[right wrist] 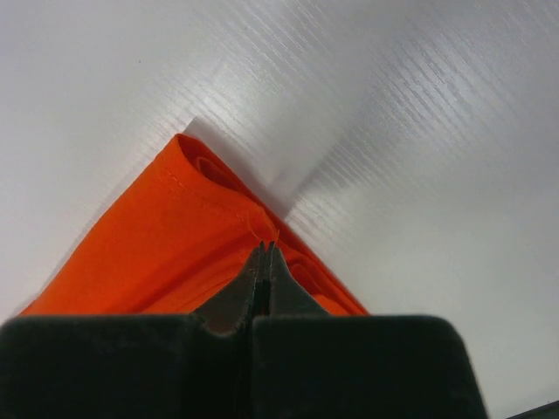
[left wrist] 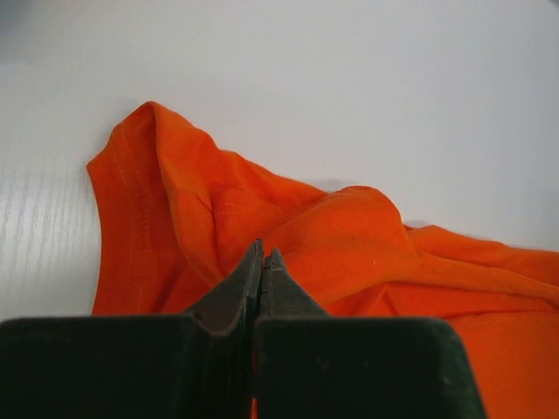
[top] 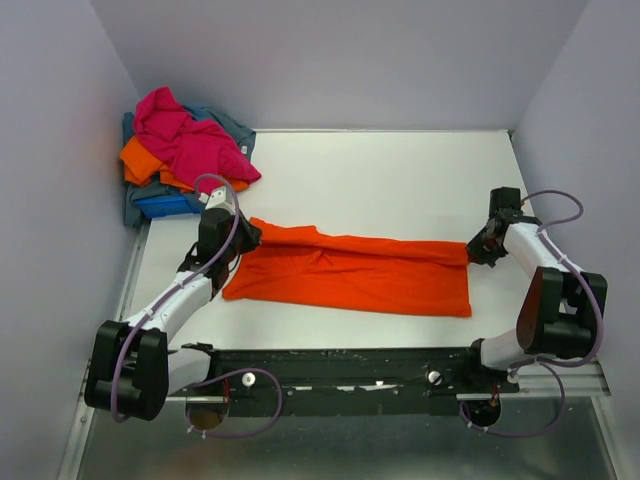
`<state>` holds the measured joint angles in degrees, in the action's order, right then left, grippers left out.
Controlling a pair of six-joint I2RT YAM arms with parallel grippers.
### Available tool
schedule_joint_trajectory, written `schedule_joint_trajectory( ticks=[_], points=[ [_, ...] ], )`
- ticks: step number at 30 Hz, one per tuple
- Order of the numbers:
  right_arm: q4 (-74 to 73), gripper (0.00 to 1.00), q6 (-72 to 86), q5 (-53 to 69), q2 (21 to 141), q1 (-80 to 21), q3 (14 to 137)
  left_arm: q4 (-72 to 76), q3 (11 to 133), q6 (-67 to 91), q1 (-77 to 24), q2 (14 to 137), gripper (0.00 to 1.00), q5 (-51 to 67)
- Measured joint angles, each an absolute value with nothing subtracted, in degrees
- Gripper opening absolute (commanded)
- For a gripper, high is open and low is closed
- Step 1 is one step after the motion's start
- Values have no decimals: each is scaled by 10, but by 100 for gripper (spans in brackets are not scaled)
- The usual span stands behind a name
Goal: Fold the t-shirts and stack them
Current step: Fold the other side of the tshirt into a rectangle
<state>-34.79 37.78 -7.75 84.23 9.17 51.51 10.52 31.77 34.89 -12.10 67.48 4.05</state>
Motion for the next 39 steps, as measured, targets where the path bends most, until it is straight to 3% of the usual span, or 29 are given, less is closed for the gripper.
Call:
schedule_joint_trajectory(
  ticks=[5, 8, 12, 14, 15, 17, 20, 23, 26, 27, 39],
  points=[
    [-347, 4, 379, -79, 842, 92, 504, 99, 286, 362, -121, 666, 0, 36],
    [-344, 29, 381, -79, 841, 92, 497, 93, 279, 374, -125, 670, 0, 36],
    [-337, 37, 390, -79, 823, 92, 475, 87, 271, 392, -133, 688, 0, 37],
    [-335, 37, 391, -79, 793, 92, 460, 79, 260, 402, -138, 688, 13, 37],
    [-335, 36, 390, -79, 779, 92, 459, 75, 253, 406, -142, 683, 25, 36],
    [-326, 36, 385, -75, 756, 92, 459, 60, 243, 410, -149, 669, 37, 34],
    [-304, 35, 364, -45, 724, 92, 459, 38, 243, 414, -156, 635, 46, 28],
    [-272, 29, 340, 4, 708, 86, 459, 15, 251, 414, -158, 605, 47, 15],
    [-256, 3, 327, 32, 717, 70, 460, -9, 273, 411, -158, 589, 47, 2],
    [-254, 1, 324, 40, 726, 66, 462, -14, 280, 410, -158, 588, 47, -2],
    [-260, 1, 365, 17, 818, 57, 433, -16, 322, 412, -159, 711, 43, -5]
  ],
)
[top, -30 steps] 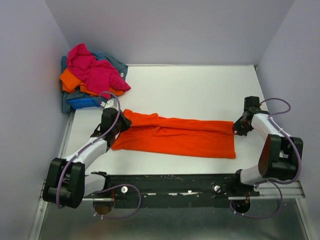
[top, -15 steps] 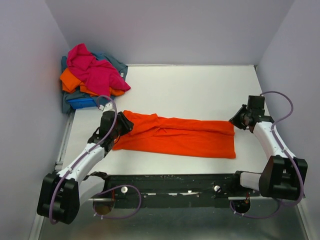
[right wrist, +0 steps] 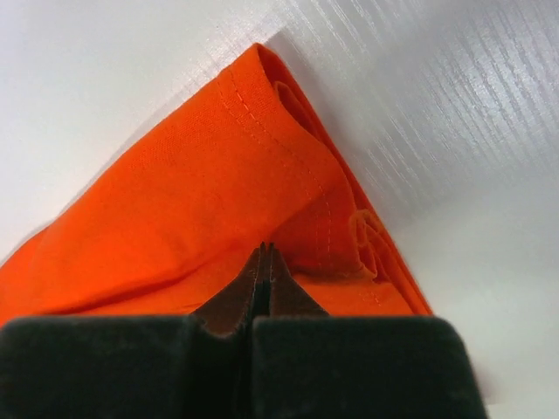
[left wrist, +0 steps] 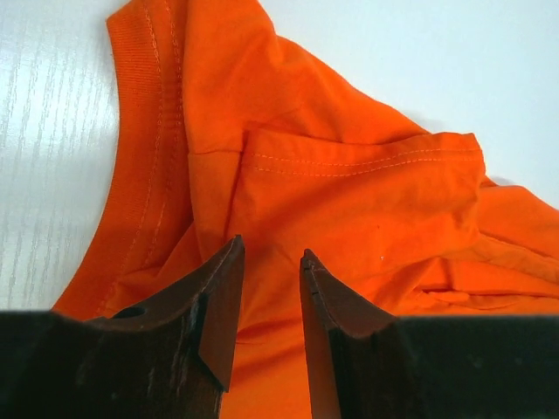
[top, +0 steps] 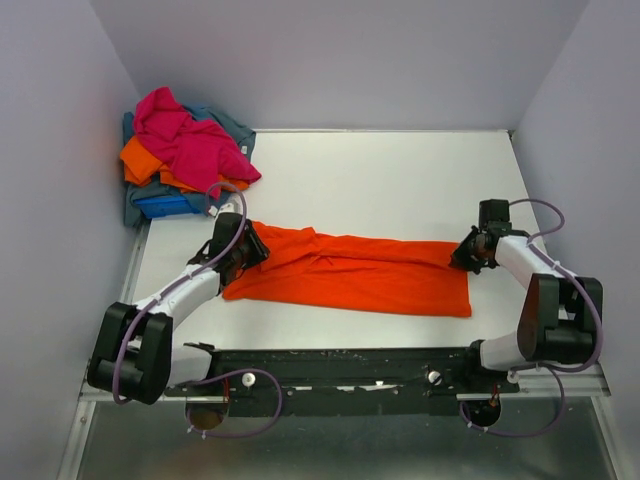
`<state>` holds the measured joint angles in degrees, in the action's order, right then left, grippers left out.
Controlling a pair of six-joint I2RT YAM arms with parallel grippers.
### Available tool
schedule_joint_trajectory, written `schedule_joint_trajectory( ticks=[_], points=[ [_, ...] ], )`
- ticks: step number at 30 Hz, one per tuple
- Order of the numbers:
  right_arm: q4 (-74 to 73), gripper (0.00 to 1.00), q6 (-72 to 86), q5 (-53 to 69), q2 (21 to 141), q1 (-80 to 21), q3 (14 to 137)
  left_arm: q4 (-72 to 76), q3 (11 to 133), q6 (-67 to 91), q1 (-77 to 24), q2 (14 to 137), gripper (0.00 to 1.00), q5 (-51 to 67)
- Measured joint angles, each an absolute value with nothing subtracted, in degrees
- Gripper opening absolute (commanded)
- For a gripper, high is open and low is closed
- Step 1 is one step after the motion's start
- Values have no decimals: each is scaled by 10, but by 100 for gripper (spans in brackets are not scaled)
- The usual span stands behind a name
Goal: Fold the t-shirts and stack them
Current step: Fold the other side of the tshirt into a rectangle
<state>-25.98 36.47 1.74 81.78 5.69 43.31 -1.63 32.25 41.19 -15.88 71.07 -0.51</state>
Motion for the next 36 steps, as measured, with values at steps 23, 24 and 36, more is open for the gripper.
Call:
schedule_joint_trajectory(
  ticks=[23, 24, 36],
  points=[
    [-203, 1, 355, 143, 908, -83, 485, -31, 373, 409, -159, 717, 43, -30],
    [-198, 1, 356, 143, 909, -83, 481, -32, 373, 408, -159, 717, 43, -31],
    [-199, 1, 360, 151, 851, -99, 475, -37, 373, 405, -159, 717, 43, -35]
  ],
)
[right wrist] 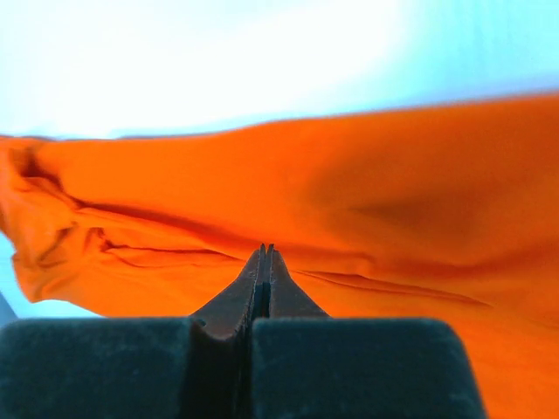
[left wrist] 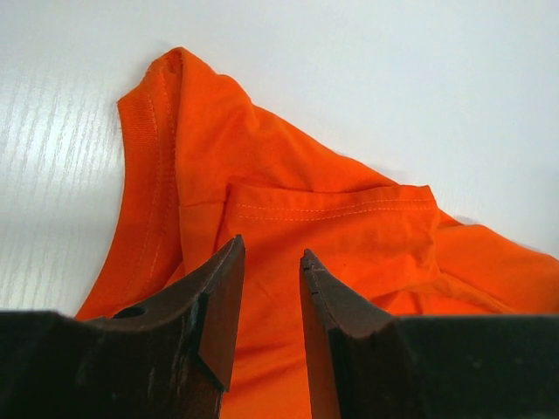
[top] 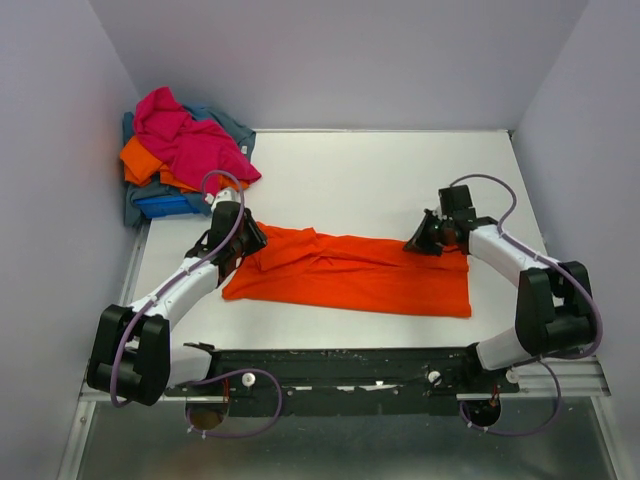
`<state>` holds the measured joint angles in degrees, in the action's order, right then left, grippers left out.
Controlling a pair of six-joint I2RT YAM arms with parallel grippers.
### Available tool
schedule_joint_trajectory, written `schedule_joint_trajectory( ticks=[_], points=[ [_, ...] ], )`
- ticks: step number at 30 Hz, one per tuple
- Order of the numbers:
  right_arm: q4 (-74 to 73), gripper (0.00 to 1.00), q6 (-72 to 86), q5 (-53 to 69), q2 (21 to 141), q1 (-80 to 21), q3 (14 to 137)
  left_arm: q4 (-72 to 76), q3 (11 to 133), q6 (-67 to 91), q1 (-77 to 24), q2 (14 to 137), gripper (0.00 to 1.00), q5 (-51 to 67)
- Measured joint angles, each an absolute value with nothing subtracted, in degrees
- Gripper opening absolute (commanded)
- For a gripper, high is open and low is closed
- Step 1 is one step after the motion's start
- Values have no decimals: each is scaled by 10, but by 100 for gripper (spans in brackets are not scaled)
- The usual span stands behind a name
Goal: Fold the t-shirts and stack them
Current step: Fold the other side of the tshirt into a rectangle
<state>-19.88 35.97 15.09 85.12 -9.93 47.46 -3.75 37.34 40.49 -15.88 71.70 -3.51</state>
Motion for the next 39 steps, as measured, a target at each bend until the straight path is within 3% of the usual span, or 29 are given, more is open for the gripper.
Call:
schedule_joint_trajectory(
  ticks=[14, 24, 26, 28, 30, 36, 39],
  points=[
    [-170, 1, 390, 155, 995, -227, 584, -56, 390, 399, -158, 724, 44, -54],
    [-164, 1, 405, 156, 991, -260, 577, -62, 418, 392, -146, 782, 44, -55],
    [-170, 8, 404, 156, 992, -267, 597, -65, 437, 390, -142, 798, 44, -55],
    [-173, 24, 402, 157, 998, -277, 630, -65, 455, 389, -137, 808, 44, -55],
    [-168, 33, 399, 159, 1008, -289, 664, -65, 467, 388, -133, 814, 44, -55],
    [-138, 38, 391, 178, 1051, -318, 724, -65, 494, 388, -122, 855, 43, -55],
    [-133, 39, 389, 190, 1092, -324, 762, -66, 495, 388, -115, 877, 36, -53]
  ],
)
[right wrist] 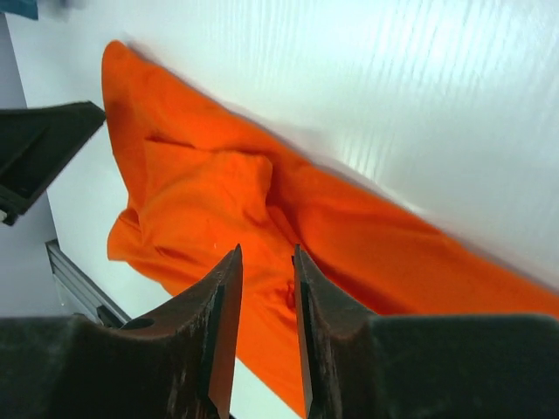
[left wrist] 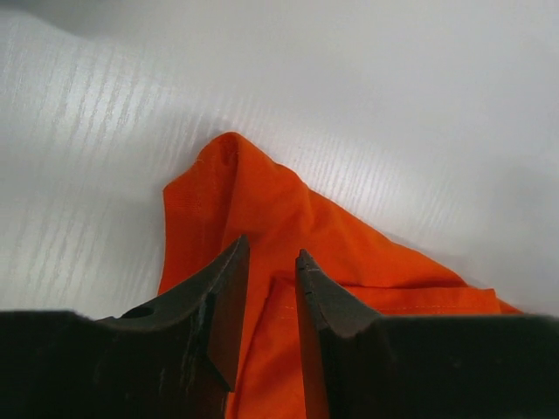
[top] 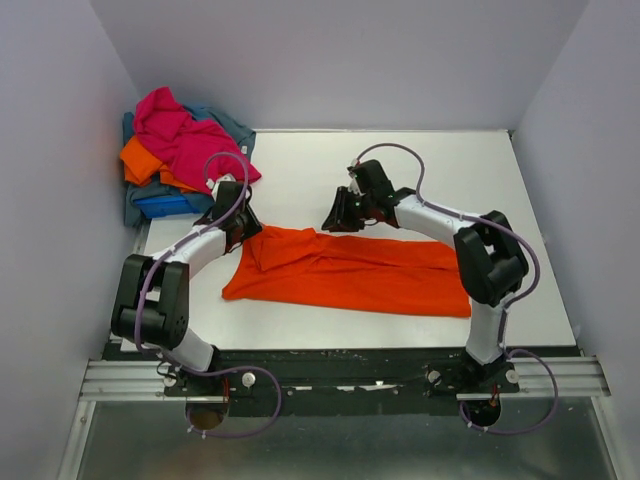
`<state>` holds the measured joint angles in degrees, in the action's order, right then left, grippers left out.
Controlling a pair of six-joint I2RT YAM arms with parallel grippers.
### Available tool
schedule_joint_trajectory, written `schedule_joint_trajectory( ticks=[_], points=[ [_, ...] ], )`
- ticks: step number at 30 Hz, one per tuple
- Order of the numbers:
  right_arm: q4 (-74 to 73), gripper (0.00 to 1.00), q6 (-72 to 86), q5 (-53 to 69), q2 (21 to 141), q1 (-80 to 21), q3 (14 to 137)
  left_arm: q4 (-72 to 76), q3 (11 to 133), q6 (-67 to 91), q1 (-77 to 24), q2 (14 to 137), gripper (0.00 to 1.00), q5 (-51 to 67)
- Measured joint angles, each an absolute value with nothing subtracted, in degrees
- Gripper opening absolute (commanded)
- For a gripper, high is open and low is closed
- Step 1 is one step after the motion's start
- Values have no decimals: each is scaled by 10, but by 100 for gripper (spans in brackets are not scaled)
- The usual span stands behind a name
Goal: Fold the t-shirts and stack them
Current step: Fold the other side of the tshirt into a rectangle
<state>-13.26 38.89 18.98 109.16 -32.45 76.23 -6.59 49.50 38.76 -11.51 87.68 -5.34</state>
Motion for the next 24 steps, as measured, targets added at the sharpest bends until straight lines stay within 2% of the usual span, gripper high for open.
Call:
schedule_joint_trajectory(
  ticks=[8, 14, 16, 22, 24],
  points=[
    [-132, 42, 385, 208, 1182, -338, 846, -61, 495, 384, -105, 917, 26, -48],
    [-131, 41, 383, 225, 1216, -358, 883, -56, 495, 384, -88, 950, 25, -42],
    [-131, 36, 383, 229, 1223, -362, 889, -55, 498, 384, -80, 952, 24, -39],
    [-132, 3, 377, 238, 1227, -367, 890, -53, 502, 384, -75, 957, 24, -36],
    [-133, 1, 375, 237, 1227, -367, 889, -53, 502, 383, -75, 957, 24, -36]
  ],
)
